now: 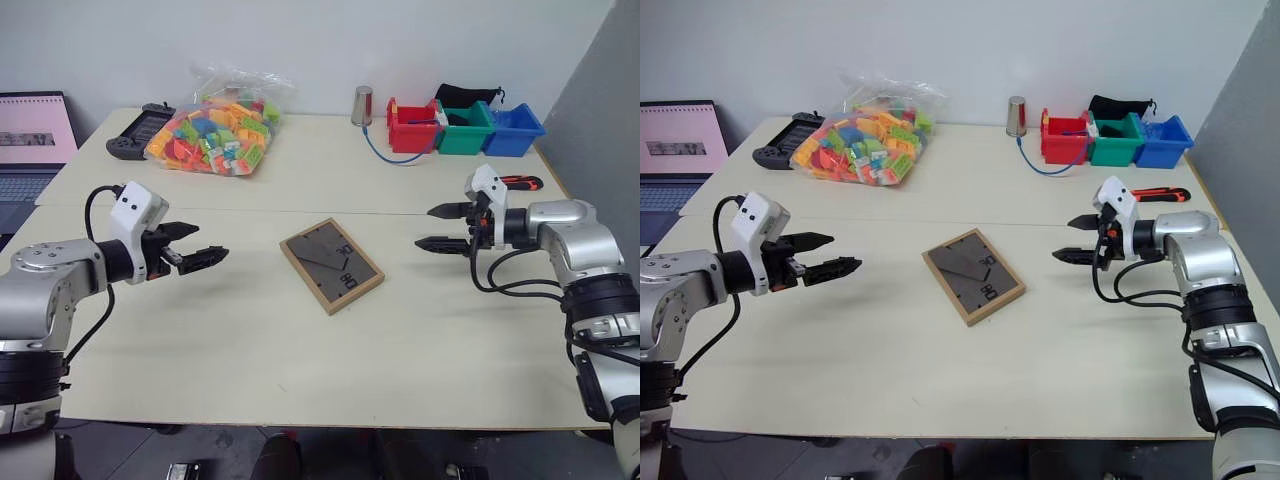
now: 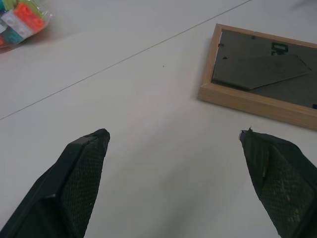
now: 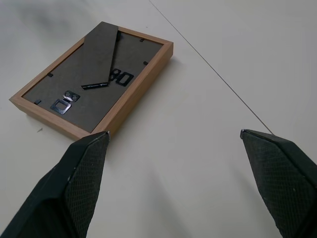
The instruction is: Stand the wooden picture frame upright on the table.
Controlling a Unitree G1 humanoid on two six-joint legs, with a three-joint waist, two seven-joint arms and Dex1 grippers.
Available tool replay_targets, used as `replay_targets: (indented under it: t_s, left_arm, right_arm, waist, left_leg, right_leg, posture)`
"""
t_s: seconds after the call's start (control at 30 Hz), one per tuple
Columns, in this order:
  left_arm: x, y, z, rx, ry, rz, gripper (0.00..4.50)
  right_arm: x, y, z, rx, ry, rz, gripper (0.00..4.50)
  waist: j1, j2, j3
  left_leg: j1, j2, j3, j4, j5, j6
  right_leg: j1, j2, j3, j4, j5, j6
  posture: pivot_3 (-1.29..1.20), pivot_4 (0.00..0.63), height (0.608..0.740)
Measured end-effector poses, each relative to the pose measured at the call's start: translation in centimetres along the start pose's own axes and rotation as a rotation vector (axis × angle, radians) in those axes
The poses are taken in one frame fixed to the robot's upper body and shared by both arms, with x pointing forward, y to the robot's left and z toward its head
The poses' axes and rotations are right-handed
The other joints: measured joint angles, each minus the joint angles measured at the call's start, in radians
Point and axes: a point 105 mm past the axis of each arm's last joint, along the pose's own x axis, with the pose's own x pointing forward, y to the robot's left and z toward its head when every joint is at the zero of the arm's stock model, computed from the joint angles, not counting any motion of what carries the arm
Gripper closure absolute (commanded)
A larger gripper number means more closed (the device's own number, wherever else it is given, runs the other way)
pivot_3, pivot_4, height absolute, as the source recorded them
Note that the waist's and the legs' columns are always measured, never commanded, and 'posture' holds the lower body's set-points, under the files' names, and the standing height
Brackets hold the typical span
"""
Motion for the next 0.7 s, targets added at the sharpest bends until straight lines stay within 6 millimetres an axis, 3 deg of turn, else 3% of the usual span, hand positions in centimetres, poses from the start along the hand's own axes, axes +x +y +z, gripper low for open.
replay_targets:
  t_s: [0.2, 0.4, 0.57, 0.63, 0.7]
  left_arm:
    - [1.2, -1.1, -0.8, 0.009, -0.005, -0.031, 1.65]
    - [4.5, -2.4, -2.6, -0.006, -0.002, -0.037, 3.0]
    - [6.7, -2.3, -3.2, -0.002, -0.007, -0.01, 4.05]
    - [7.6, -2.4, -3.3, -0.002, -0.018, -0.008, 4.46]
    - [8.6, -2.6, -3.3, -0.015, -0.03, -0.011, 4.46]
  right_arm:
    - [1.4, 0.3, -0.3, 0.021, -0.014, 0.004, 1.81]
    - [3.9, 0.9, -1.6, -0.005, 0.017, 0.001, 3.31]
    - [5.1, 0.8, -3.0, -0.024, 0.066, -0.029, 4.43]
    - [5.5, 1.0, -3.3, -0.036, 0.076, -0.029, 4.5]
    - [5.8, 1.0, -3.3, -0.042, 0.069, -0.034, 4.5]
  waist:
    - [0.0, 0.0, 0.0]
    - [0.001, 0.0, 0.0]
    - [0.001, 0.0, 0.0]
    - [0.002, 0.0, 0.0]
    - [0.002, 0.0, 0.0]
  left_leg:
    - [0.0, 0.0, 0.0, 0.0, 0.0, 0.0]
    - [0.0, 0.0, 0.0, 0.001, 0.0, 0.0]
    - [0.0, -0.001, 0.0, 0.001, 0.0, 0.0]
    - [0.0, -0.001, 0.0, 0.001, 0.0, 0.0]
    - [0.0, -0.001, 0.0, 0.001, 0.0, 0.0]
  right_leg:
    - [0.0, 0.0, 0.0, 0.001, 0.0, 0.0]
    - [0.0, 0.0, 0.0, 0.001, 0.0, 0.0]
    - [0.0, 0.0, 0.0, 0.002, 0.0, 0.0]
    - [0.0, 0.0, 0.0, 0.002, 0.0, 0.0]
    - [0.0, 0.0, 0.0, 0.002, 0.0, 0.0]
  posture:
    - [0.0, 0.15, 0.74]
    - [0.0, 0.15, 0.74]
    - [0.0, 0.15, 0.74]
    - [0.0, 0.15, 0.74]
    - [0.0, 0.15, 0.74]
